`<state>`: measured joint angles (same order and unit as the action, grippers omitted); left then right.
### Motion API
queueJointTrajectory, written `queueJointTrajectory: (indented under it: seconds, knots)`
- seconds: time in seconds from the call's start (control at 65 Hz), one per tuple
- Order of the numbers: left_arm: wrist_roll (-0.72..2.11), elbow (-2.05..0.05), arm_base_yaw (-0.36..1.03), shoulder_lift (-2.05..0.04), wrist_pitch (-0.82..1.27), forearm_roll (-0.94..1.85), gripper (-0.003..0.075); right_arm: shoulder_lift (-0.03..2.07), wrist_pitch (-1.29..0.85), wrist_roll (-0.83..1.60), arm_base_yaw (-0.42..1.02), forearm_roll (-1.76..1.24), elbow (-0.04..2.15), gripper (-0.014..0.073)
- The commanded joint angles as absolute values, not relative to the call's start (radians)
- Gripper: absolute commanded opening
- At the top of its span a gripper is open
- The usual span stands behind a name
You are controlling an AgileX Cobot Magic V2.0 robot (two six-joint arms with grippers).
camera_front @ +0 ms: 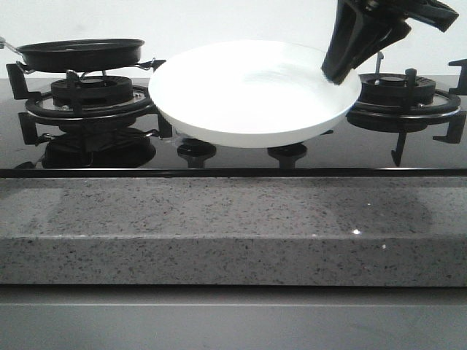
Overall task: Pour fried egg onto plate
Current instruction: 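Grasp the black pan's pale green handle with the left gripper and lift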
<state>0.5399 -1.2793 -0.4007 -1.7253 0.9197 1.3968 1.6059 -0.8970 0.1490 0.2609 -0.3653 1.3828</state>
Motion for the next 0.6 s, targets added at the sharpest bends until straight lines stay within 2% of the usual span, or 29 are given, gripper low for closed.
queueJointTrajectory:
  seconds: [0.0, 0.384, 0.431, 0.584]
  knots:
    - [0.546, -1.345, -0.387, -1.72, 0.952, 1.475, 0.0692, 1.555, -0.863, 0.158, 0.263, -0.397, 1.408, -0.0041]
    - [0.539, -1.425, -0.342, -1.806, 0.952, 1.476, 0.0674, 1.555, -0.863, 0.158, 0.263, -0.397, 1.408, -0.0041]
    - [0.539, -1.425, -0.342, -1.806, 0.952, 1.476, 0.0643, 1.555, -0.863, 0.158, 0.263, -0.397, 1.408, -0.0041]
    - [0.539, -1.425, -0.342, -1.806, 0.952, 1.474, 0.0442, 1.555, -0.863, 0.158, 0.263, -0.397, 1.408, -0.0041]
